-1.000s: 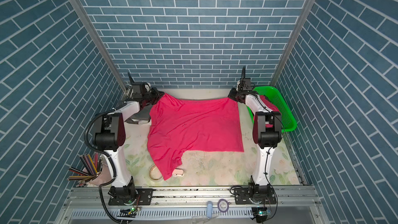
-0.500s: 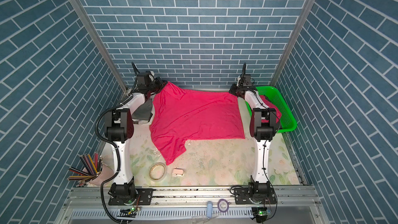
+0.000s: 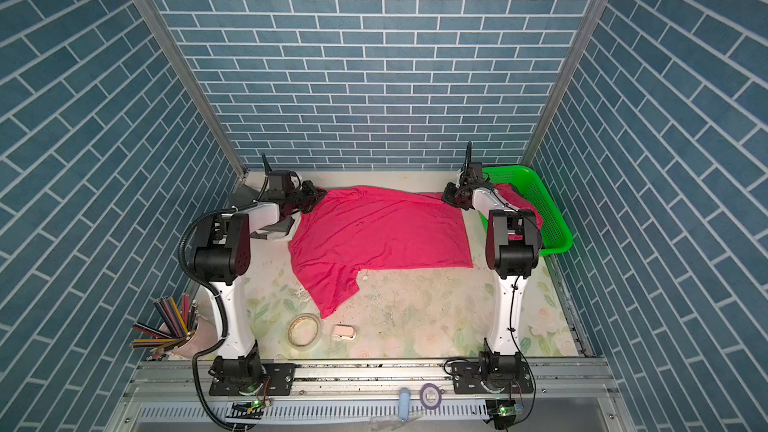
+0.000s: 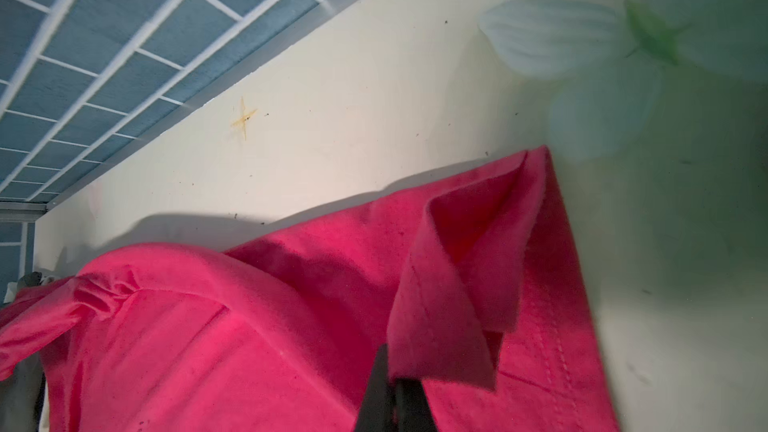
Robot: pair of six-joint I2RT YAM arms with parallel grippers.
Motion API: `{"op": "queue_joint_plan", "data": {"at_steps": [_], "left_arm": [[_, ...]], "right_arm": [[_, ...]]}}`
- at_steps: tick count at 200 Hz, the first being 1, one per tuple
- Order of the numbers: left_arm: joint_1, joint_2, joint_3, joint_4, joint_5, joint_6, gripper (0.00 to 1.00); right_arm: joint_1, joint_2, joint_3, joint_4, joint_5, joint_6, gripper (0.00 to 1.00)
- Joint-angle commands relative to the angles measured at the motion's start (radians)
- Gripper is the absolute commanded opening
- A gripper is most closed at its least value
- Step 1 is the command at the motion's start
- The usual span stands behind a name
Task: Fold and stack the t-shirts
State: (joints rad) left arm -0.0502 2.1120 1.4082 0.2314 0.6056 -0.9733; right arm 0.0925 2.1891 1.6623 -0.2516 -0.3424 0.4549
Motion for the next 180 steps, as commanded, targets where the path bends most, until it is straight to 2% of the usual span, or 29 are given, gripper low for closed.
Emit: {"op": "queue_joint_plan", "data": {"at_steps": [1, 40, 85, 134, 180], "left_arm": [[0.001, -0.092, -0.019, 0.060, 0.033, -0.019, 0.00], [0.008, -0.197, -0.094, 0.049, 0.054, -0.034, 0.00], [0.010, -0.294, -0.279, 0.071, 0.073, -0.021, 0.00], [0.004, -0.291, -0.469, 0.173, 0.100, -0.030, 0.00], [-0.015, -0.303, -0.541, 0.221, 0.111, -0.053, 0.00]], "right_arm": [[-0.014, -0.093, 0.016, -0.008, -0.007, -0.038, 0.00], [-0.027, -0.139, -0.017, -0.040, 0.012, -0.054, 0.00], [-0.028, -0.163, -0.179, 0.034, 0.013, -0.028, 0.00], [-0.028, -0.146, -0.284, 0.093, 0.044, -0.016, 0.02], [-0.028, -0.137, -0.295, 0.096, 0.068, -0.016, 0.05]]}}
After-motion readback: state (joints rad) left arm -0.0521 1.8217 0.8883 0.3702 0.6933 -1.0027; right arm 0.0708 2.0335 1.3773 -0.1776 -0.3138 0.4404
